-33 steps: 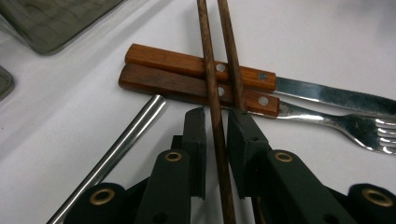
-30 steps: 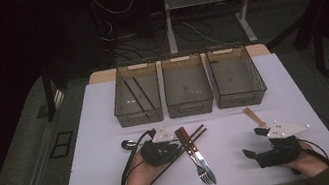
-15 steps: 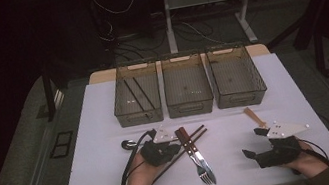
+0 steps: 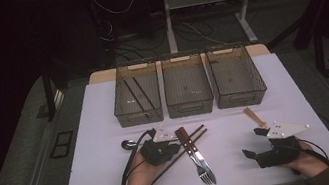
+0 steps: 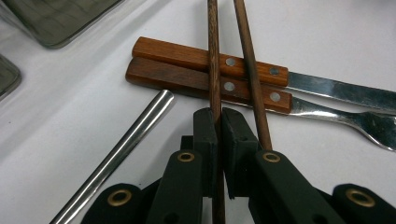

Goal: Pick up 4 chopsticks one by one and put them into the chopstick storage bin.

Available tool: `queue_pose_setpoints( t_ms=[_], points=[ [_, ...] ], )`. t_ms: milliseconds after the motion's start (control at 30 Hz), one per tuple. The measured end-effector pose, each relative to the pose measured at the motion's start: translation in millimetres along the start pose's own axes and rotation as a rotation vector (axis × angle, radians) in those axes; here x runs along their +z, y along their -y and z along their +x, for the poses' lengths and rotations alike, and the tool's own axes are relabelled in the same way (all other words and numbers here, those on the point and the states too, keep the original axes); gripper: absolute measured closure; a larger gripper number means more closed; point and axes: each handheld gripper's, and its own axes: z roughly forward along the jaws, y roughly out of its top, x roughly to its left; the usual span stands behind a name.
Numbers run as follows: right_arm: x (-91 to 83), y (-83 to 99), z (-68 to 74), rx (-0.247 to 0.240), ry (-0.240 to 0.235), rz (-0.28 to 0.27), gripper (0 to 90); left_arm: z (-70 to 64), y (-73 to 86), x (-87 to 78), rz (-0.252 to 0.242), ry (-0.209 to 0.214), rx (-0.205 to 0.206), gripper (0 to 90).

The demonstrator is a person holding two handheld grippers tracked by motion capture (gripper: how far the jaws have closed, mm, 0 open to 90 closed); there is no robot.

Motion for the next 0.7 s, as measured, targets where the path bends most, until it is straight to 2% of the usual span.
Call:
queue_pose_setpoints(
  t_ms=[200, 300, 433, 700],
  points=[
    [1.1, -0.4, 0.9, 0.000, -0.004, -0.001, 15.4, 3.4, 0.0, -6.0, -0.011, 0.008, -0.017, 84.0],
    [4.3, -2.5, 0.5, 0.002, 0.013, -0.022, 15.4, 5.1, 0.3, -9.0, -0.016, 0.020, -0.025, 84.0],
    [7.5, -5.9, -1.6, 0.039, 0.008, -0.049, 15.4, 6.0, 0.4, -12.2, -0.022, 0.030, -0.032, 84.0],
    [11.8, -6.7, 3.8, 0.018, -0.014, -0.031, 15.4, 8.0, -0.6, -19.9, -0.042, 0.045, -0.040, 84.0]
  ],
)
